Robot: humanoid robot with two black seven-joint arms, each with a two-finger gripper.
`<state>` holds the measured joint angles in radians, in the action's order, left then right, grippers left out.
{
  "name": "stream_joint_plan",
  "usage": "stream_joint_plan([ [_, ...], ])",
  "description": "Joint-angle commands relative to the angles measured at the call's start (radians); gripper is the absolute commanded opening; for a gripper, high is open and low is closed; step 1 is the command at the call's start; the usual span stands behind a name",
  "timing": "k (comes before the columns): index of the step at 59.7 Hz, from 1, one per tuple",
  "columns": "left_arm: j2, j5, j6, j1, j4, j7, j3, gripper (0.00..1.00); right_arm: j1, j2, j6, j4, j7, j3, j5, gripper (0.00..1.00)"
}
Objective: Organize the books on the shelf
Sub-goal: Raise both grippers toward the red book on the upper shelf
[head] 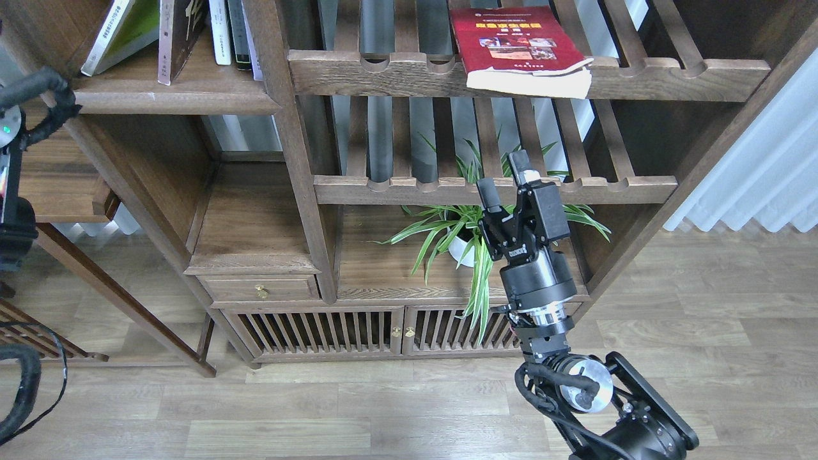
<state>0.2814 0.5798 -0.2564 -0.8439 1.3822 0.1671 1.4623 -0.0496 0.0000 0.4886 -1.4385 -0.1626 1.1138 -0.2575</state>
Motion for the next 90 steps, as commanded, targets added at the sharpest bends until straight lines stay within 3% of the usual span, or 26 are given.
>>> stream_joint_plan([
  [1,-0.085,-0.043,-0.07,0.005,0.0,-0.011,-0.002,0.97,-0.003,0.0,0.0,-0.003,0.001,0.0,0.007,0.98],
  [8,-0.145,-0.043,-0.172,0.042,0.0,-0.032,-0.013,0.96,-0.024,0.0,0.0,-0.003,0.001,0.001,0.009,0.98],
  [13,-0.177,-0.054,-0.232,0.065,0.0,-0.076,-0.017,0.96,-0.036,0.0,0.0,-0.003,0.001,0.001,0.009,0.98],
  [23,-0.238,-0.126,-0.232,0.12,0.0,-0.144,-0.034,0.95,-0.05,0.0,0.0,-0.003,0.001,0.001,0.009,0.98],
  [34,-0.274,-0.132,-0.232,0.222,-0.002,-0.147,-0.053,0.95,-0.111,0.0,-0.005,-0.003,0.001,-0.003,0.029,0.98],
  [51,-0.268,-0.17,-0.232,0.422,-0.002,-0.147,-0.04,0.95,-0.164,0.0,-0.246,-0.002,-0.002,0.001,0.029,0.98],
  [61,-0.268,-0.172,-0.232,0.488,-0.003,-0.147,-0.048,0.95,-0.185,0.0,-0.255,-0.002,-0.002,0.011,0.029,0.98],
  [90,-0.281,-0.209,-0.232,0.523,-0.006,-0.147,-0.056,0.94,-0.236,0.0,-0.343,-0.002,-0.002,0.026,0.029,0.98],
])
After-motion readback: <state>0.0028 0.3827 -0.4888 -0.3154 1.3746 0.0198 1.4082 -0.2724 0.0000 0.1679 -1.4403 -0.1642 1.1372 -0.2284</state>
